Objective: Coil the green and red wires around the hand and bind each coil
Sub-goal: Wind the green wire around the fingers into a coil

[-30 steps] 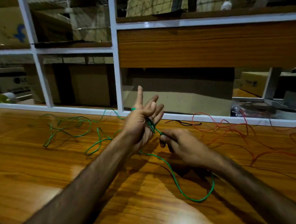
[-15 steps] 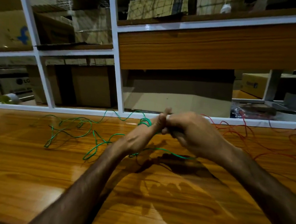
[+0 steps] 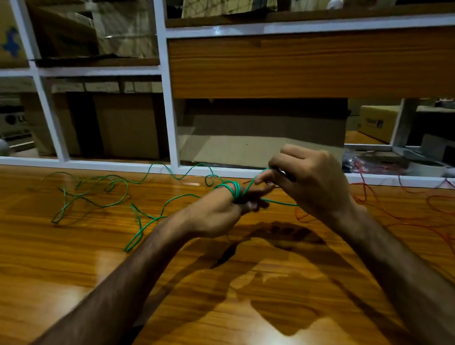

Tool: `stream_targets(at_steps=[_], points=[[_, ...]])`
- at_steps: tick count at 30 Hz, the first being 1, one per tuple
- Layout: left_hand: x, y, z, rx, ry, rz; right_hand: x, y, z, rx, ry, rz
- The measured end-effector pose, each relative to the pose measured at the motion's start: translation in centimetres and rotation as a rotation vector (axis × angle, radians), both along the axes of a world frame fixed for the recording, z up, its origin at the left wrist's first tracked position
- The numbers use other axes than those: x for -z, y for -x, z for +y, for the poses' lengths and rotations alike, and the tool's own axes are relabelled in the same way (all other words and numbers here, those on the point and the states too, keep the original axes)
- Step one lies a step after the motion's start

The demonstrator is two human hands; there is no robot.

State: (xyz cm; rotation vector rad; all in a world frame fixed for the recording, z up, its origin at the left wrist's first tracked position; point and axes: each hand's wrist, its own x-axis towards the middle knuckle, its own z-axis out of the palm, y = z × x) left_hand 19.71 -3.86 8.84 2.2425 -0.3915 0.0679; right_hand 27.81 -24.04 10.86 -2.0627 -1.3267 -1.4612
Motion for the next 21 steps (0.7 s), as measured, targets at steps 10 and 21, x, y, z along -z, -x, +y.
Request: stream_targets(at_steps=[10, 21], points=[[-1.2, 1.9, -1.1, 0.204, 0.043, 0.105, 1.4, -1.6, -0.3, 0.076, 0.015, -0.046], [-0.5, 4.0, -4.2, 0.713, 0.488, 0.715, 2.1, -1.4, 0.6, -0.063, 0.009, 0.029]])
